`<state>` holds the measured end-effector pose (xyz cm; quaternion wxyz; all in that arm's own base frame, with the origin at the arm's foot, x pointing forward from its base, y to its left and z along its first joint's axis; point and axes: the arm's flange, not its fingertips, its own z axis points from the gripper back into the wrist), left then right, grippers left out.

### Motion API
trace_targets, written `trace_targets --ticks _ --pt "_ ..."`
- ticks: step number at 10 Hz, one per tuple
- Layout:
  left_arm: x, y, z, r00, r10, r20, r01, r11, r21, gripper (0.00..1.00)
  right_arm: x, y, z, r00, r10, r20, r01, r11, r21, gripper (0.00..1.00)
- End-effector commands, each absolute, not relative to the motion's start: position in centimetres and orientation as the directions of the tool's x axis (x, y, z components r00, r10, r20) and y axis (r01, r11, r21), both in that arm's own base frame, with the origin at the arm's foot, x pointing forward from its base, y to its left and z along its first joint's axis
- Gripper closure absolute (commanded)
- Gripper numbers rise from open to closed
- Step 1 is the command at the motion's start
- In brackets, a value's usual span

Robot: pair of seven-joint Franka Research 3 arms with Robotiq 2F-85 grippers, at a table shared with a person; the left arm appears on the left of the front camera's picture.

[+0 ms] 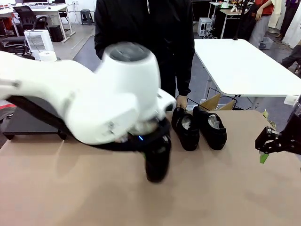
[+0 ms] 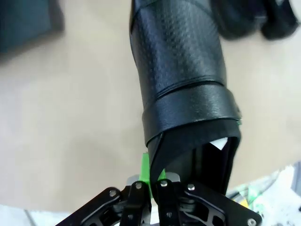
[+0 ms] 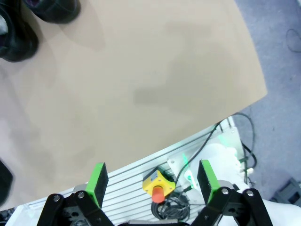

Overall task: Organize the shoes by placing them on the stand.
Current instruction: Place the Shoe from the middle of the table onto the Shoes Stand.

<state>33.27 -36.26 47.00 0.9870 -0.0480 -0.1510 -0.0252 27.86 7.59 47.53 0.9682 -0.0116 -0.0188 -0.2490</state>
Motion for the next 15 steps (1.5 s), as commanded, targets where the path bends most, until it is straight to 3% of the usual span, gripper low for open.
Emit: trace_targets --ticks 1,3,4,5,8,9,15 --pt "36.2 -31.0 47.9 0.908 -0.038 0.417 0.067 0.996 -0.055 1.00 27.8 7.5 47.6 0.879 -0.474 0.039 0.475 0.880 -0.009 0.00" --pt "39.4 -27.8 48.9 0.891 -0.008 0.454 0.029 0.999 -0.038 1.00 27.8 7.5 47.6 0.879 -0.474 0.039 0.475 0.880 -0.009 0.00" --pt "39.8 -27.3 49.1 0.903 0.119 0.412 -0.102 0.993 -0.063 1.00 27.8 7.5 47.6 0.879 -0.474 0.039 0.475 0.880 -0.009 0.00" --pt "38.8 -27.7 49.6 0.907 -0.005 0.420 0.027 0.999 -0.047 1.00 27.8 7.5 47.6 0.879 -0.474 0.039 0.475 0.880 -0.009 0.00" --pt "41.1 -25.2 48.8 0.912 0.056 0.406 -0.056 0.998 -0.010 1.00 27.8 7.5 47.6 0.879 -0.474 0.039 0.475 0.880 -0.009 0.00" --pt "42.8 -24.0 49.6 0.882 0.051 0.468 -0.065 0.998 0.014 1.00 27.8 7.5 47.6 0.879 -0.474 0.039 0.475 0.880 -0.009 0.00" --pt "50.3 -21.1 48.1 0.862 -0.015 0.507 0.016 1.000 0.004 1.00 27.8 7.5 47.6 0.879 -0.474 0.039 0.475 0.880 -0.009 0.00"
